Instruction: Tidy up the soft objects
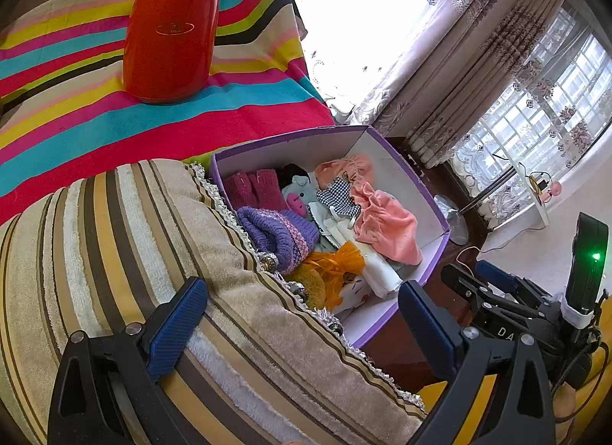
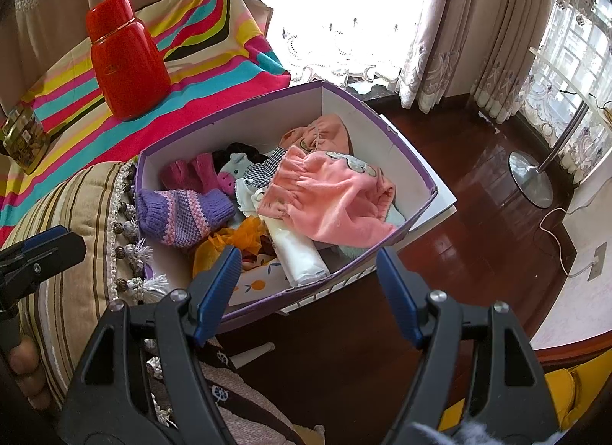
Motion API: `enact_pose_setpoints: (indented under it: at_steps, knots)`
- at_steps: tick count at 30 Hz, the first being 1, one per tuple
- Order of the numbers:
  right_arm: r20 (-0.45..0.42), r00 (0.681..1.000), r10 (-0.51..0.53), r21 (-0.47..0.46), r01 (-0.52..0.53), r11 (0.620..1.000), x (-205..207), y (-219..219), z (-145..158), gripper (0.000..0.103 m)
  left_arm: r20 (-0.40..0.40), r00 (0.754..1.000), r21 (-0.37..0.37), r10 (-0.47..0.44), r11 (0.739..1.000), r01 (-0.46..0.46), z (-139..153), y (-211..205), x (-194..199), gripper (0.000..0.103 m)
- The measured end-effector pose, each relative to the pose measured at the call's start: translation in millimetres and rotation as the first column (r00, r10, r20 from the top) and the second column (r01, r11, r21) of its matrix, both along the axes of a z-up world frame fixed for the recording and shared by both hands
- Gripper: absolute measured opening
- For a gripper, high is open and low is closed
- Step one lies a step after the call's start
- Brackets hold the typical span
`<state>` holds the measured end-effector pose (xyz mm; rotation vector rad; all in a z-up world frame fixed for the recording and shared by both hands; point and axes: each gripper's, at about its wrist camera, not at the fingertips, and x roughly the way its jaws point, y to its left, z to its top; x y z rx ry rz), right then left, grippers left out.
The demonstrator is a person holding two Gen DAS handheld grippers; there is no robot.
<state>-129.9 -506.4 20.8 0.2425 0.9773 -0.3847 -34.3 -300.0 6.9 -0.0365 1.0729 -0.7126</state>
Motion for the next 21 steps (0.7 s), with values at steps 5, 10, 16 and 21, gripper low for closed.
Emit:
enact_pose_setpoints:
  at_steps: [5,10,16,21]
  knots:
    - [0.0,1.0,-0.001,0.001,0.001,1.0,0,0,-1,0.076,0.0,1.0,0.002,0.001,1.0,-0.001,0,-1,0,0.101]
    - [-0.001,1.0,0.0,0.001,0.0,1.0,0,-1,-1,0.076,0.0,1.0,0.006,0.003,1.0,-0.003,-1,-2,1,0.102]
    - [-0.003,1.0,-0.006,0.006,0.006,1.0,-1,-1,-3,0.076,0.0,1.0,0.012,0.006,1.0,-0.006,-1,-3,1,0.102]
    - [0.001,1.0,-0.016,0.008,0.016,1.0,-3,-1,-3,0.076,0.011,1.0,0.032,-0.006,0.999,0.006,-1,-10,1,0.102]
